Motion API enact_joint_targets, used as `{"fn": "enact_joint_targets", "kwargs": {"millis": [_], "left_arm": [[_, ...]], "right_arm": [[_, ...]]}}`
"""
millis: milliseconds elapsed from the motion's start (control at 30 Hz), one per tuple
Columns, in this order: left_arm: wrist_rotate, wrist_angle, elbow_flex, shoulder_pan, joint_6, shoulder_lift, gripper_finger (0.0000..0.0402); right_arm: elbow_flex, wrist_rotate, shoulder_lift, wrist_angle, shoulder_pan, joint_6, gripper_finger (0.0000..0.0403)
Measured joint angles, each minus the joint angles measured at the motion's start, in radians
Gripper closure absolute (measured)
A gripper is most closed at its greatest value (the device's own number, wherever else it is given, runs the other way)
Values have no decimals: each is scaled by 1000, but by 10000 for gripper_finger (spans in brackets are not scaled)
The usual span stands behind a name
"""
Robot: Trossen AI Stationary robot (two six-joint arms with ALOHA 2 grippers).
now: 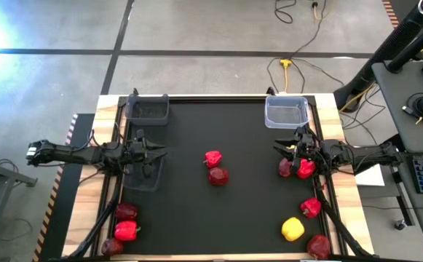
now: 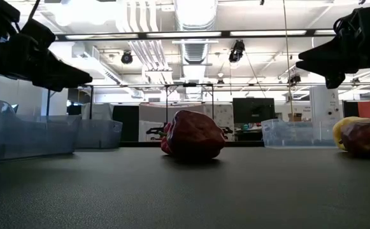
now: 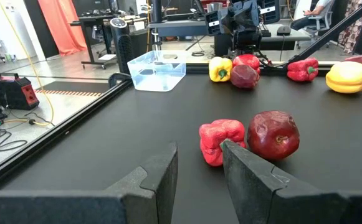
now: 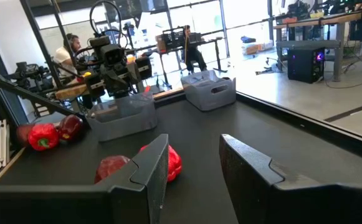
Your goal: Sort produce into baskets
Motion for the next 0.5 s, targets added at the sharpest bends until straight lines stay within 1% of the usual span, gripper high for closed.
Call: {"fn": "enact_joint_targets", "kwargs": {"millis": [500], "left_arm": [[0, 1, 0, 0, 18, 0, 290]], "right_arm": [[0, 0, 0, 0, 0, 0, 268]]}}
